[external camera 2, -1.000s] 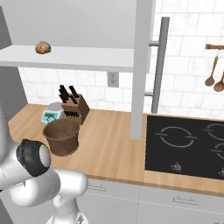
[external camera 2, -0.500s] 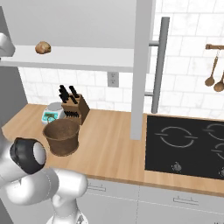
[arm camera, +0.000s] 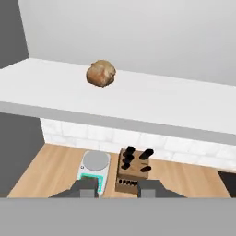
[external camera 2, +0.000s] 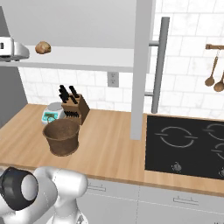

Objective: Open the cabinet, pick up the bread from the cabinet and place it in the basket. Then move the basket to the dining counter.

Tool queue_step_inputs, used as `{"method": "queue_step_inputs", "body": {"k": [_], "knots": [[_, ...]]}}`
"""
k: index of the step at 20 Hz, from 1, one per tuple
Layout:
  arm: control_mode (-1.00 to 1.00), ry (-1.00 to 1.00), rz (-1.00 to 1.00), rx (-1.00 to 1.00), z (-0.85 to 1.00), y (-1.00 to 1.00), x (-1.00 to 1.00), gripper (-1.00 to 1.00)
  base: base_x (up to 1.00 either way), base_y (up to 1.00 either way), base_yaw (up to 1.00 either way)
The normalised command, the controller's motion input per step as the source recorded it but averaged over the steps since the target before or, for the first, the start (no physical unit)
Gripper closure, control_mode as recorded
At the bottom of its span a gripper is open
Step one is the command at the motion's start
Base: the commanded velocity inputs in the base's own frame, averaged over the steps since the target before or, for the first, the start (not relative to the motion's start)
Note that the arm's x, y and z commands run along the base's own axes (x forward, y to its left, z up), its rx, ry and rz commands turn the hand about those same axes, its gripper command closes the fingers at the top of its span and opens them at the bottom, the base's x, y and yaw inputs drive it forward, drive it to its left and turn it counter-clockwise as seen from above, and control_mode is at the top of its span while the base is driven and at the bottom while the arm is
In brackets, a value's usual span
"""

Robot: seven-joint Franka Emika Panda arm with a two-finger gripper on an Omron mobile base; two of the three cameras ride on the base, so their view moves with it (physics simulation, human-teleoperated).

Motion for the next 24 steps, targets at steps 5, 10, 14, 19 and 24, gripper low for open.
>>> {"method": "queue_step_inputs", "body": {"k": [5,10,14,19,24], "knots": [[-1.00,0.26,0.09,0.11,0.02,-0.06,0.76,-1.00,0.00,0.00,0.00],[-1.00,0.06,0.01,0.00,0.08,0.00,0.59,-1.00,0.00,0.00,0.00],[-1.00,0.00,0.00,0.00,0.04,0.00,0.47,-1.00,0.00,0.00,0.00],[-1.00,-0.03,0.01,0.00,0.00,0.02,0.55,-1.00,0.00,0.00,0.00],[-1.00,-0.06,0.06,0.00,0.00,0.20,0.55,-1.00,0.00,0.00,0.00]]}}
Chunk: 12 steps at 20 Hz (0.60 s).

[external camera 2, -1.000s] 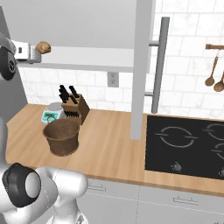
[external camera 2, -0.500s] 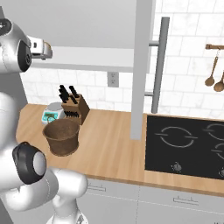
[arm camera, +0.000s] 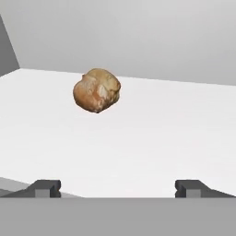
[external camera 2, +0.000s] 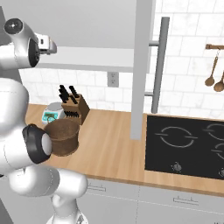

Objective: Open the cabinet, pick up the bread from the cabinet and place it in the basket. Then move the basket to the dining counter.

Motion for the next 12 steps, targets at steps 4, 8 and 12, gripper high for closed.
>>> {"method": "queue_step_inputs", "body": {"k": [4,8,12], "knots": [[-1.00,-0.06,0.08,0.01,0.00,0.26,0.39,-1.00,0.00,0.00,0.00],[-1.00,-0.03,0.01,0.00,0.00,0.14,0.31,-1.00,0.00,0.00,0.00],[-1.00,0.00,0.00,0.00,0.00,0.14,0.23,-1.00,0.00,0.00,0.00]]}}
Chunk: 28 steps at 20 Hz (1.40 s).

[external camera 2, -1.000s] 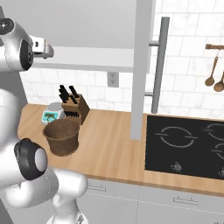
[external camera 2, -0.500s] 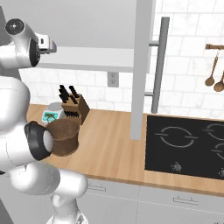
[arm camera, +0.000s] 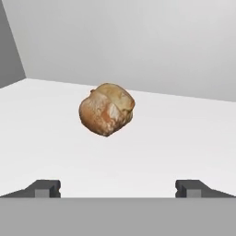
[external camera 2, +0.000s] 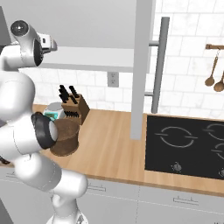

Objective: Open the cabinet, pick up the bread from the cabinet and place it in the basket. Then move the basket to the dining counter.

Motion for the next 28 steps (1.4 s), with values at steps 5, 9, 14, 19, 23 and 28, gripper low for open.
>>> {"method": "queue_step_inputs", "body": {"k": [5,9,14,19,23,28], "knots": [[-1.00,0.00,0.00,0.00,0.00,0.16,0.15,-1.00,0.00,0.00,0.00],[-1.00,0.00,0.00,0.00,0.00,0.22,0.31,-1.00,0.00,0.00,0.00],[-1.00,0.00,-0.01,0.00,0.00,0.34,0.42,-1.00,0.00,0.00,0.00],[-1.00,0.03,-0.02,0.00,0.00,0.25,0.31,-1.00,0.00,0.00,0.00],[-1.00,0.07,-0.03,0.00,0.00,0.03,0.29,-1.00,0.00,0.00,0.00],[-1.00,0.01,-0.03,0.00,0.00,0.00,0.29,-1.00,0.00,0.00,0.00]]}}
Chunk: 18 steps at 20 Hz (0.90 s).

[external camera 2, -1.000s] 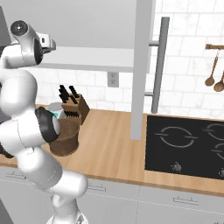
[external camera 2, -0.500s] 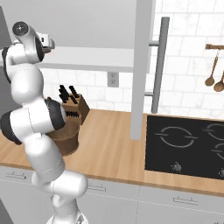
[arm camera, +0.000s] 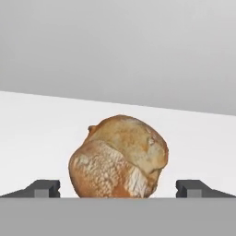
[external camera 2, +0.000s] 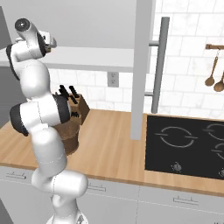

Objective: Open the cabinet, pick up the bread from the cabinet and place it in the basket. Then move the basket to the dining counter.

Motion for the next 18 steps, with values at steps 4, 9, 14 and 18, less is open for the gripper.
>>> {"method": "queue_step_inputs", "body": {"k": [4,9,14,18], "knots": [[-1.00,0.00,-0.01,0.00,-0.12,0.03,0.24,-1.00,0.00,0.00,0.00],[-1.00,0.00,0.00,0.00,-0.22,0.01,0.23,-1.00,0.00,0.00,0.00],[-1.00,0.00,0.00,0.00,-0.22,0.01,0.35,-1.00,0.00,0.00,0.00],[-1.00,0.00,0.00,0.00,-0.24,0.02,0.30,1.00,0.00,0.00,0.00]]}}
